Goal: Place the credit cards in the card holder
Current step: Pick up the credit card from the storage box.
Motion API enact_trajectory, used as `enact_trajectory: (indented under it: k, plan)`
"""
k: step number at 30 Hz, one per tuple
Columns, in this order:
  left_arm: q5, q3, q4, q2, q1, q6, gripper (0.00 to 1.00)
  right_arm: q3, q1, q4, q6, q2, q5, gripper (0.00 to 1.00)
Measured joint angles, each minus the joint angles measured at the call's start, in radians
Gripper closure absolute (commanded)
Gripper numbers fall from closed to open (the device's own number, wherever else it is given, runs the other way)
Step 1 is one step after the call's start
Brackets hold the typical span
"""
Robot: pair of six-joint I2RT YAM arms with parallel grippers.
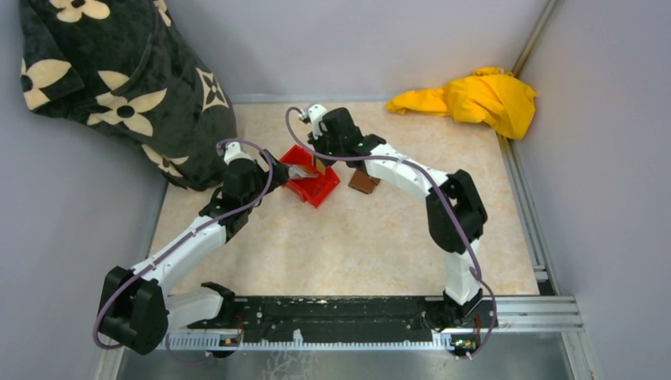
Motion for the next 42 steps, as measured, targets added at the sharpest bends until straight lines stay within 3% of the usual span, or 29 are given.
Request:
enact_trajectory:
  k: [5, 11, 19, 23, 32, 42]
  plan:
    - [0.156, 0.053, -0.027, 0.0, 0.083, -0.062, 0.03, -0.189, 0.0, 0.111, -0.01, -0.184, 0.034, 1.0]
    - [0.398, 0.198, -0.085, 0.017, 0.107, -0.189, 0.06, -0.456, 0.018, 0.289, -0.027, -0.44, 0.077, 1.0]
    - [0.799, 0.263, -0.082, 0.122, 0.109, -0.39, 0.11, -0.709, 0.177, 0.481, -0.132, -0.653, 0.229, 1.0]
    - [0.926, 0.239, -0.045, 0.148, 0.109, -0.486, 0.12, -0.768, 0.261, 0.551, -0.208, -0.685, 0.327, 1.0]
    - [1.067, 0.233, -0.003, 0.147, 0.109, -0.569, 0.18, -0.824, 0.363, 0.694, -0.375, -0.686, 0.51, 1.0]
    - [1.131, 0.214, 0.023, 0.184, 0.111, -0.596, 0.23, -0.842, 0.447, 0.787, -0.499, -0.683, 0.592, 1.0]
